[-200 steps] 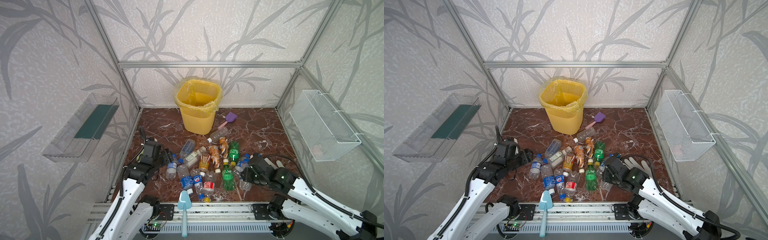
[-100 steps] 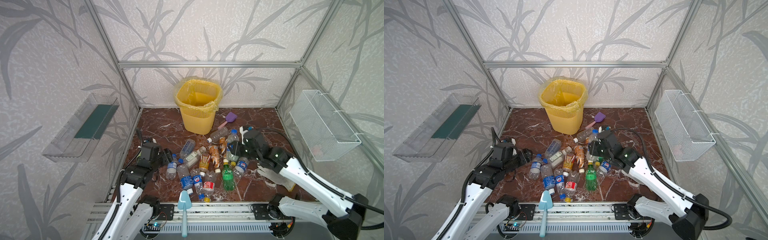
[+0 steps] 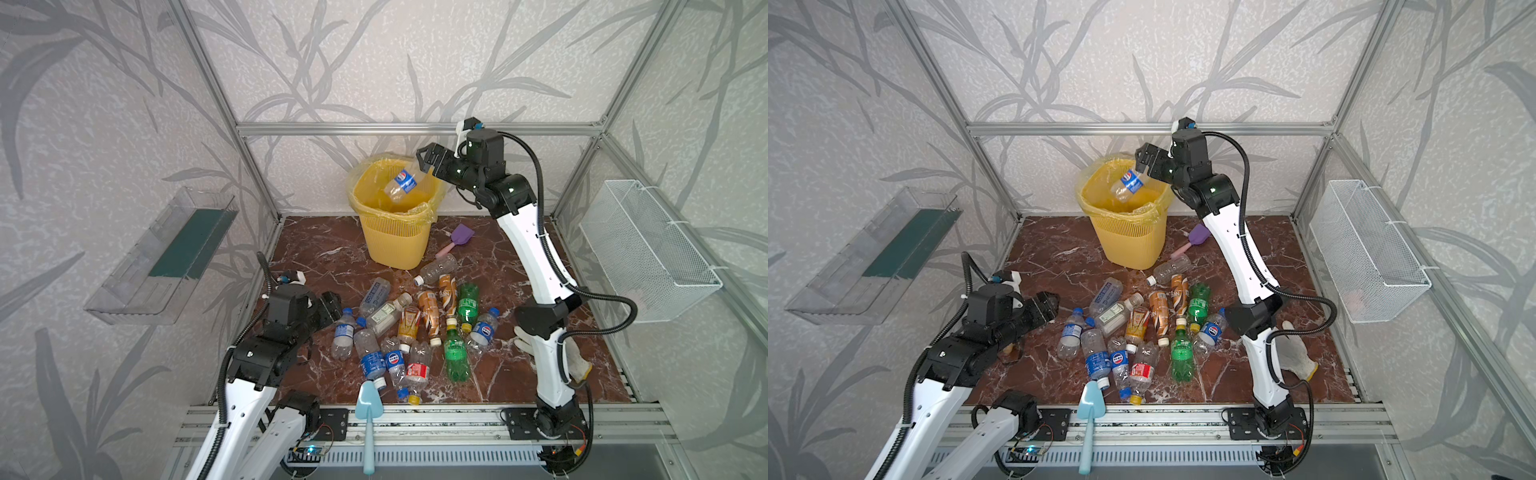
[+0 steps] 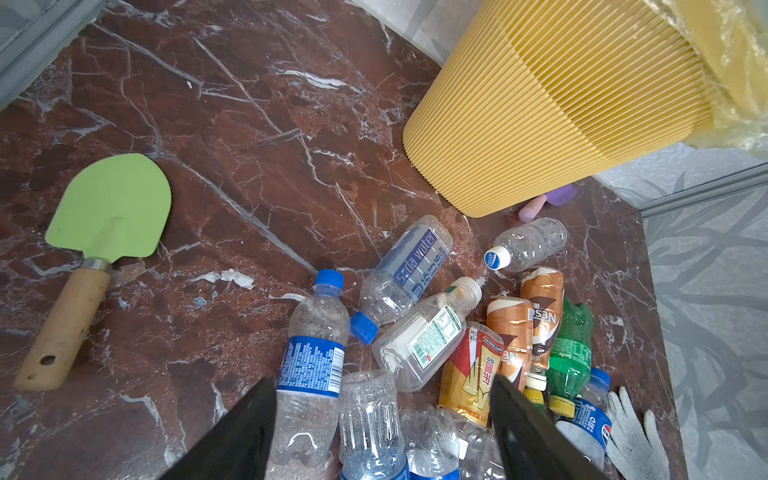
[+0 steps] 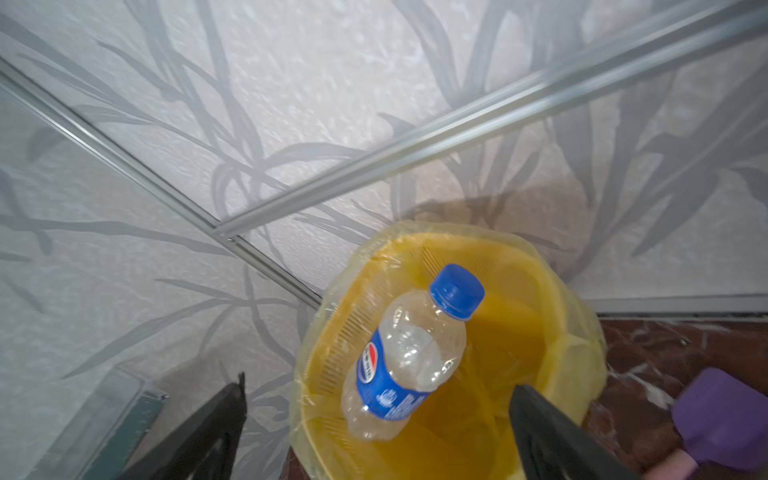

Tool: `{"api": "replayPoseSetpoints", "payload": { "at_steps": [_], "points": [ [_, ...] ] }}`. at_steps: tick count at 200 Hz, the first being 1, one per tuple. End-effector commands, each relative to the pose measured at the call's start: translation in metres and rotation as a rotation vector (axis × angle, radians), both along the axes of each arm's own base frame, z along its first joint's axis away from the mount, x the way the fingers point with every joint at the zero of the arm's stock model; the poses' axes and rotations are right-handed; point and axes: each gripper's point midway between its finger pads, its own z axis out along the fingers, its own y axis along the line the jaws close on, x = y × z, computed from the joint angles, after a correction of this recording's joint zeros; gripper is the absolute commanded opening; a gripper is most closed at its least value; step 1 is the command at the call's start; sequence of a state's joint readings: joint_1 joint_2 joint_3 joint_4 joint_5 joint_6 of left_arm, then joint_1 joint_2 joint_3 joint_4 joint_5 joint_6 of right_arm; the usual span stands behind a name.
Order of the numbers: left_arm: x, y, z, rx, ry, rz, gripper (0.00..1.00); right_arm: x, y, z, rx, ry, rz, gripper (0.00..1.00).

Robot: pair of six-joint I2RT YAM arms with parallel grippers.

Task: Throw the plastic bottles in the bin
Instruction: 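Lift the blue-capped bottle with the right gripper and drop it into the yellow bin, then return the right gripper to the pile while the left lowers onto a water bottle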

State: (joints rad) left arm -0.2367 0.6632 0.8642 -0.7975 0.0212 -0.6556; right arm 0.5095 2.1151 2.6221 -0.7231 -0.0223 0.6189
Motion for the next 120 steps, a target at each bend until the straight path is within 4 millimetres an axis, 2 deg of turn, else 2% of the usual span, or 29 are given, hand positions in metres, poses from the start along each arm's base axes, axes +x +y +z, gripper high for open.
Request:
{"api": "replayPoseSetpoints", "payload": {
  "at_steps": [1, 14, 18, 26, 31, 34, 47, 56, 85, 91, 94, 97, 103, 110, 120],
  "points": [
    [-0.004, 0.006, 0.006, 0.028, -0.013, 0.013, 0.81, -0.054, -0.027, 0.066, 0.014, -0.129, 0.0, 0.99],
    [-0.004, 0.006, 0.003, 0.03, -0.007, 0.013, 0.81, -0.072, -0.038, 0.059, -0.037, -0.103, 0.004, 1.0],
    [-0.004, 0.006, 0.001, 0.031, -0.002, 0.013, 0.81, -0.078, -0.041, 0.055, -0.051, -0.09, 0.005, 1.0],
    [-0.004, 0.006, -0.004, 0.033, 0.008, 0.014, 0.81, -0.085, -0.045, 0.033, -0.08, -0.047, 0.009, 0.99],
    [-0.005, 0.006, -0.008, 0.033, 0.016, 0.016, 0.81, -0.097, -0.051, 0.033, -0.076, -0.055, 0.008, 0.99],
    [-0.005, 0.006, -0.01, 0.033, 0.019, 0.019, 0.81, -0.102, -0.055, 0.017, -0.087, -0.029, 0.004, 0.98],
    [-0.006, 0.007, -0.022, 0.032, 0.043, 0.028, 0.81, -0.118, -0.063, -0.015, -0.087, 0.011, -0.001, 0.95],
    [-0.006, 0.008, -0.031, 0.031, 0.06, 0.036, 0.81, -0.132, -0.07, -0.049, -0.103, 0.077, -0.003, 0.95],
    [-0.006, 0.008, -0.058, 0.031, 0.117, 0.054, 0.82, -0.172, -0.083, -0.14, -0.107, 0.236, 0.007, 0.93],
    [-0.005, 0.008, -0.063, 0.034, 0.127, 0.054, 0.82, -0.178, -0.084, -0.149, -0.098, 0.256, 0.007, 0.93],
    [-0.004, 0.008, -0.065, 0.034, 0.132, 0.057, 0.82, -0.182, -0.086, -0.16, -0.103, 0.278, 0.009, 0.93],
    [-0.004, 0.009, -0.068, 0.035, 0.139, 0.061, 0.82, -0.185, -0.086, -0.162, -0.096, 0.279, 0.012, 0.93],
    [-0.004, 0.009, -0.073, 0.036, 0.151, 0.066, 0.82, -0.194, -0.089, -0.183, -0.101, 0.319, 0.013, 0.93],
    [-0.004, 0.009, -0.078, 0.039, 0.165, 0.07, 0.82, -0.202, -0.09, -0.197, -0.098, 0.345, 0.017, 0.93],
    [-0.004, 0.009, -0.085, 0.042, 0.182, 0.072, 0.82, -0.211, -0.09, -0.213, -0.089, 0.372, 0.024, 0.93]
  ]
}}
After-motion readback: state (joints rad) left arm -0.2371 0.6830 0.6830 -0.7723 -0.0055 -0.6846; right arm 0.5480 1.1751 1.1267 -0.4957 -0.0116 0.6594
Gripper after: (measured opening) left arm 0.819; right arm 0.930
